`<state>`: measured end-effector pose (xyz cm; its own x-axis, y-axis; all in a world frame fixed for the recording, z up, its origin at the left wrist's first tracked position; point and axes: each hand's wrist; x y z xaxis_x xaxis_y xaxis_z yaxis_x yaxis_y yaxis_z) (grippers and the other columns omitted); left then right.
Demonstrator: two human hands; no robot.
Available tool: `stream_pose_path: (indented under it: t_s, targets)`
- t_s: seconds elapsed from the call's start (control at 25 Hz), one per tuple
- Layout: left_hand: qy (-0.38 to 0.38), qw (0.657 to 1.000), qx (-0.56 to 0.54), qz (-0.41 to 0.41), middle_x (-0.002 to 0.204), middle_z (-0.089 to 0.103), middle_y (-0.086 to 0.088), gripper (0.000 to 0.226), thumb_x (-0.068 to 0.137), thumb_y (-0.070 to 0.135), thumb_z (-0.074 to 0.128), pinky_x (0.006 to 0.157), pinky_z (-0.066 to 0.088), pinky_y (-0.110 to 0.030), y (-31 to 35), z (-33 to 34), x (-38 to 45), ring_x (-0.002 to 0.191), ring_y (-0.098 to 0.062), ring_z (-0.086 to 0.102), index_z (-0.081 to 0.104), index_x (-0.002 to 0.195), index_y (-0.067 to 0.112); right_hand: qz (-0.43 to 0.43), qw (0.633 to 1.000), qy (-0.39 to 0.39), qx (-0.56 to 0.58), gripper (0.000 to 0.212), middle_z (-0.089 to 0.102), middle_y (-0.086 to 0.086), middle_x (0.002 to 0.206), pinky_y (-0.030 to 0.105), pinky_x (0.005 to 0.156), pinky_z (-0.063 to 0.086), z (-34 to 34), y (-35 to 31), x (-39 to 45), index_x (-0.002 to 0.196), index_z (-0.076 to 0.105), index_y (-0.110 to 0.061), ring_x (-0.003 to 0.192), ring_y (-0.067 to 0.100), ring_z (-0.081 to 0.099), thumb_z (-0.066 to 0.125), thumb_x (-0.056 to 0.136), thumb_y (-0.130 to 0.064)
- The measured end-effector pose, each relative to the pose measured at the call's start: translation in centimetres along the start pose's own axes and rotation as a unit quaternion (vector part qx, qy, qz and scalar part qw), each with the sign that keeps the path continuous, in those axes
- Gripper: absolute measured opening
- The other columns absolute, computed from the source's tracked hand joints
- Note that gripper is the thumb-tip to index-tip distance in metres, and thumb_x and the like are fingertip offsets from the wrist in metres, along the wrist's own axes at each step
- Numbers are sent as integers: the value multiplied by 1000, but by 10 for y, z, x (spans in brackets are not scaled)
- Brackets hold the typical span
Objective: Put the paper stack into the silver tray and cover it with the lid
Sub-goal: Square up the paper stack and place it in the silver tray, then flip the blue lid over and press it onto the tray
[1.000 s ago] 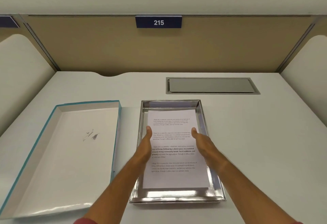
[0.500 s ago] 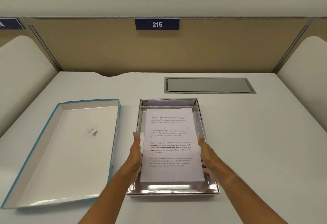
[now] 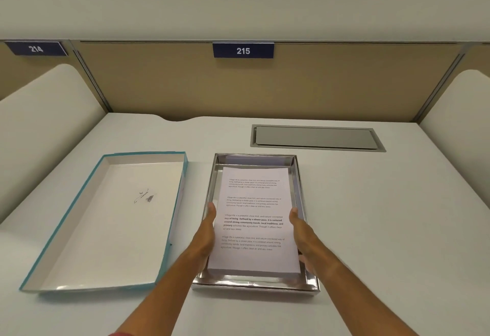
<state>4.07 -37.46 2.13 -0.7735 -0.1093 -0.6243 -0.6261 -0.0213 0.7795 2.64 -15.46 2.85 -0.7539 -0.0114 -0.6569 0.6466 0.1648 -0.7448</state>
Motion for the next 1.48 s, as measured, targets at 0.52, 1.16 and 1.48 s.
stream_pose_path:
  t_s: [0.52,1.16,1.48]
  targets:
    - [136,892,376,212,164,6,0,89,80,73,35,118,11,-49,-25,6,-31,150,-27,11,7,153,30,-240,904,128,-331,80,27,5,160,49,116,31,25,19,-24,151,23,-22,145,28,28,49,87,-61]
    - [164,778,557,241,163,-1,-14,89,87,60,40,120,4,-45,-20,-119,21,150,-32,0,2,153,14,-332,760,193,-524,99,-9,9,163,38,115,-14,171,3,-11,155,-3,-20,150,27,-10,28,79,-75]
    - [158,860,433,220,111,67,-12,27,89,23,58,71,46,-29,-16,-133,43,95,-29,66,61,111,8,-296,788,218,-493,93,-9,8,164,36,118,-10,190,-1,-20,155,-4,-21,151,26,-8,38,86,-68]
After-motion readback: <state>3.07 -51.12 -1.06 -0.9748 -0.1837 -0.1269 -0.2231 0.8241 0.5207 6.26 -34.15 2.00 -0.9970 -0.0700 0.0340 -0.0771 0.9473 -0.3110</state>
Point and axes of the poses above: each hand's wrist, its own x-axis towards the middle knuckle, its own z-axis out of the palm, y = z × x
